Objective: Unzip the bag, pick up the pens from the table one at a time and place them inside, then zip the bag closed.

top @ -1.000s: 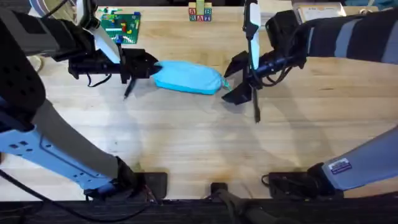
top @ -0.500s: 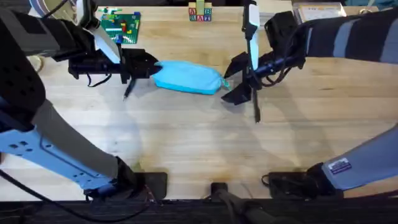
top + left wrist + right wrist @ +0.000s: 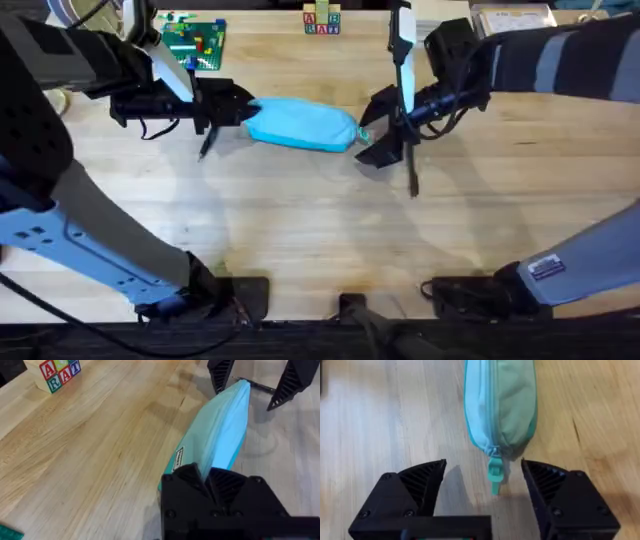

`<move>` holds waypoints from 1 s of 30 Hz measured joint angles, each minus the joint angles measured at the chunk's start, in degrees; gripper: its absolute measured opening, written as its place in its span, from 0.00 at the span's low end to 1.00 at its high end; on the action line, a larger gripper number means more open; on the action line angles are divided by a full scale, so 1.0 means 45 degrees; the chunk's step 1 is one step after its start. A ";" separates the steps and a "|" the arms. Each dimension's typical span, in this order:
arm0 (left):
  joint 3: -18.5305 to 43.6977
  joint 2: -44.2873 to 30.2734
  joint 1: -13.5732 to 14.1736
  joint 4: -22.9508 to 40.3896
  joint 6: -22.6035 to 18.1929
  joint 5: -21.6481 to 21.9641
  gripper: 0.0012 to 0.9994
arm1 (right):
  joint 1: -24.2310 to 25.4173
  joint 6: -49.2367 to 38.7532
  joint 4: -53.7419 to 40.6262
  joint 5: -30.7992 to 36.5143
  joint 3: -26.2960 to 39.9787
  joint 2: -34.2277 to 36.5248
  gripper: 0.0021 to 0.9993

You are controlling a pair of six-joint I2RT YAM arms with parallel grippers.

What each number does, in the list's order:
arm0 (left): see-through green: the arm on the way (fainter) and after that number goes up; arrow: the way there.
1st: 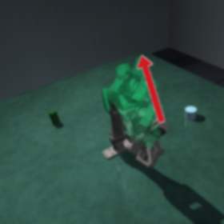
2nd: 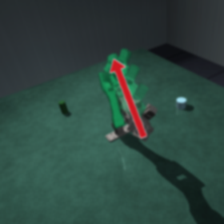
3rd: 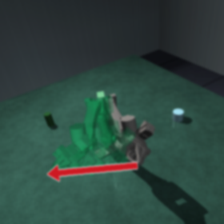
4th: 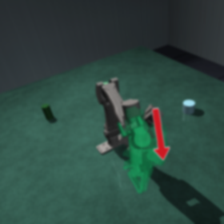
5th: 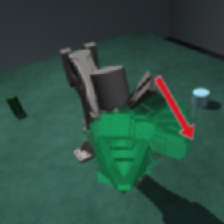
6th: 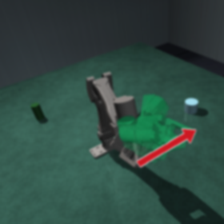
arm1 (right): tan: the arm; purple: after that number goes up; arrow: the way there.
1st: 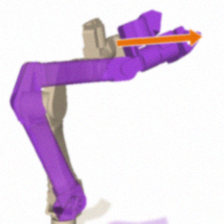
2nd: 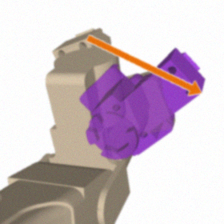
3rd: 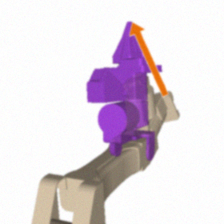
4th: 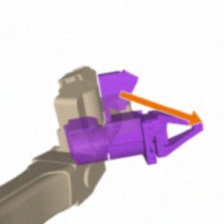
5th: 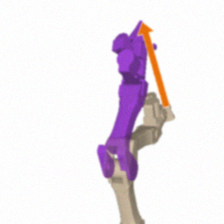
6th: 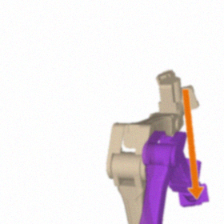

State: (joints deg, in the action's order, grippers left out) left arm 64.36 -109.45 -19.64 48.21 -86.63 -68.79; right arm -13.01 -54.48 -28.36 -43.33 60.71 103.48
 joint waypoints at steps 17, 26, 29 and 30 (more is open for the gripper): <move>0.0000 0.0000 0.0000 0.0000 0.0000 0.0000 0.04 | -0.0240 -0.0001 0.0135 0.0005 0.0000 0.0000 0.66; 0.0000 0.0000 0.0000 0.0000 0.0000 0.0002 0.04 | -0.0230 -0.0039 0.0432 0.0044 0.0015 0.0000 0.03; 0.0000 0.0000 0.0000 0.0000 0.0000 0.0000 0.04 | -0.0230 -0.0041 0.0432 0.0044 0.0015 0.0000 0.03; 0.0000 0.0000 0.0000 0.0000 0.0000 0.0000 0.04 | -0.0230 -0.0044 0.0432 0.0044 0.0015 0.0000 0.03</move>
State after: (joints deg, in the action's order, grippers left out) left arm 64.36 -109.45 -19.64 48.21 -86.63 -68.79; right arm -14.04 -54.68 -26.41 -43.13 60.77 103.48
